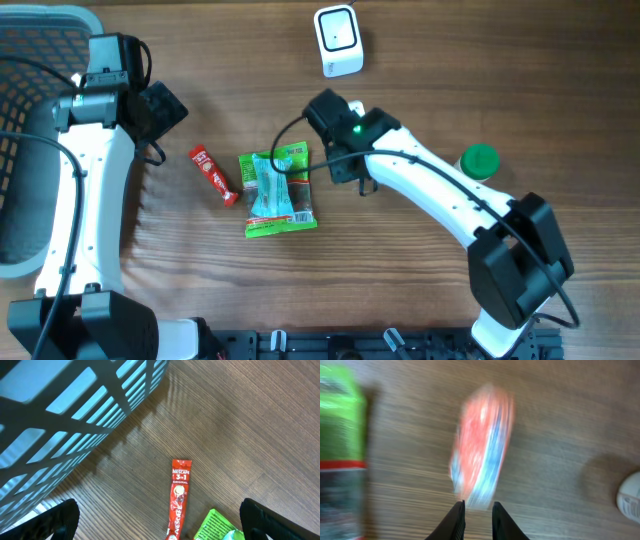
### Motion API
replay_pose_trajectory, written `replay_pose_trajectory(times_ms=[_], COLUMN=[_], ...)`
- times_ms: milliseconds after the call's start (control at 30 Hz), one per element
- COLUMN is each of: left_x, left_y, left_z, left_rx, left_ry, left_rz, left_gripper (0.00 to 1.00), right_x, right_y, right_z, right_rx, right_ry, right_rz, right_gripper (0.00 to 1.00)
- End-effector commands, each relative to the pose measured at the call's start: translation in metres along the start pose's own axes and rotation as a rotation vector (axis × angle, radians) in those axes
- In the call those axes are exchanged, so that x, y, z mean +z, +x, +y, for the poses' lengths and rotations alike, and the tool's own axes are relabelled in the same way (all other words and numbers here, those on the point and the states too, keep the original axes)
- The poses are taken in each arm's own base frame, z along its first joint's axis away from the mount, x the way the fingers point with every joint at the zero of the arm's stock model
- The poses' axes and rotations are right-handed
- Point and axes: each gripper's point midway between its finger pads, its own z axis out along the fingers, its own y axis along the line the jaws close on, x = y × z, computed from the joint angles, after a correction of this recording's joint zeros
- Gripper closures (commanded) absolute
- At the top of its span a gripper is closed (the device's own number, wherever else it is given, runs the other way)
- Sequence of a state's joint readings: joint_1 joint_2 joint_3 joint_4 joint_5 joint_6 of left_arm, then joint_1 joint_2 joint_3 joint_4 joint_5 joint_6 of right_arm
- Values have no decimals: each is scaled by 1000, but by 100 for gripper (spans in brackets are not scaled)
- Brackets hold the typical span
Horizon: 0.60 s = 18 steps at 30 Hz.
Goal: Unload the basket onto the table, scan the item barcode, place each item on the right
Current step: 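Reach the right gripper to the snack pile and grasp the red-white packet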
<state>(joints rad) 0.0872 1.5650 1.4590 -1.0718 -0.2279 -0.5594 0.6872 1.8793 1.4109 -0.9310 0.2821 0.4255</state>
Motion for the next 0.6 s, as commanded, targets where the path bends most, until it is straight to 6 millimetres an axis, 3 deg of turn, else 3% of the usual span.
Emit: replay_pose_trajectory(times_ms=[0, 100, 267, 333, 433, 567], left_x=[-5, -5, -5, -5, -5, -5], left_y=[-8, -8, -8, -8, -8, -8], left_z=[3, 3, 3, 3, 3, 3], left_rx=[-8, -9, -8, -8, -9, -9], left_ry=[-5, -5, -5, -5, -5, -5], left_rz=[-27, -27, -27, -27, -27, -27], left_gripper=[0, 0, 0, 0, 1, 0], right_x=[17, 20, 14, 20, 23, 21], right_y=[8, 3, -14, -18, -23, -37], right_z=[-14, -6, -18, -18, -26, -22], right_rx=[-2, 31, 136, 204, 216, 199], right_ry=[82, 42, -86, -220, -187, -137], right_rz=[-28, -52, -18, 22, -6, -97], right_gripper=[77, 67, 44, 48, 51, 52])
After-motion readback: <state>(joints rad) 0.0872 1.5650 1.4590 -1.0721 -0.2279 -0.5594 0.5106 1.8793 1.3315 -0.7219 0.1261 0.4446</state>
